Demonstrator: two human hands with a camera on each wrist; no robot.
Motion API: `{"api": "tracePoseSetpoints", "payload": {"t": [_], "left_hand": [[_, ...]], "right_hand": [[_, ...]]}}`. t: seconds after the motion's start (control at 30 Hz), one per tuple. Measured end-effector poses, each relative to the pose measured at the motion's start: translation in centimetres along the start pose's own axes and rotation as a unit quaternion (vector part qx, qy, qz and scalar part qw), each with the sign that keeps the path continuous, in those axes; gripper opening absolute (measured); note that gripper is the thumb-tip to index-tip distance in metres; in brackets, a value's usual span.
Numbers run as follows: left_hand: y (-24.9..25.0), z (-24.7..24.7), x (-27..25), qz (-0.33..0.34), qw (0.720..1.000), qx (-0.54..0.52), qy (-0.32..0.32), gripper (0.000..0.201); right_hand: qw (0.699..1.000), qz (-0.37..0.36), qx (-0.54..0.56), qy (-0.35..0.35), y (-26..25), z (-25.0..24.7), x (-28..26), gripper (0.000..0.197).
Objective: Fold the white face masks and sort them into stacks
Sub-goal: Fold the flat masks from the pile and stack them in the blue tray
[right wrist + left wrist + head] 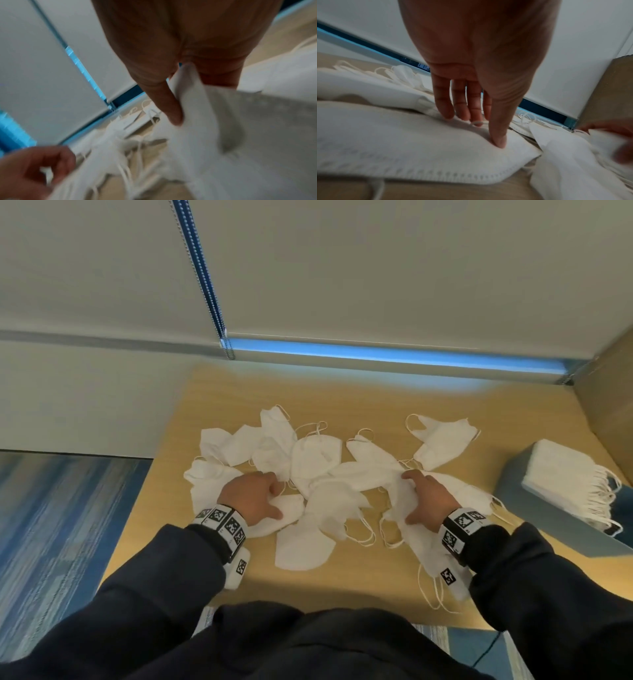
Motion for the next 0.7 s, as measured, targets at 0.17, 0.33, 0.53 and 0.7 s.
{"api": "tracePoseSetpoints", "payload": {"t": [0.17,0.33,0.53,0.7], "left_hand": [[-1.0,0.8,-0.4,0.041,0.996,-0.073,-0.013,0.036],[-2.7,-1.0,-0.1,0.082,0.981,-0.174,0.032,0.013],[-2.5,-4.9,1.8,0.051,0.956,-0.252,0.139,0.007],[1.7,-5.2,5.4,0.048,0.975,-0.190,0.104,0.029]], "right_hand": [[0.982,-0.058,0.156,0.093,-2.1,-1.9,-0.4,0.056],[0.945,-0.076,0.312,0.065,-4.9,-4.6,-0.6,0.032],[0.888,0.025,0.453,0.075,-4.9,-4.8,0.2,0.021],[0.901,0.078,0.419,0.086,-3.5,-4.2,0.0,0.038]]}}
Point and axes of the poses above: each hand's wrist, its own x-axis towards the middle knuckle, its own z-axis out of the palm, y = z × x, the point moved 5 cm from there along x, towards the middle knuckle, and after that the axes turned 4 degrees about x, right-handed, at the moved point
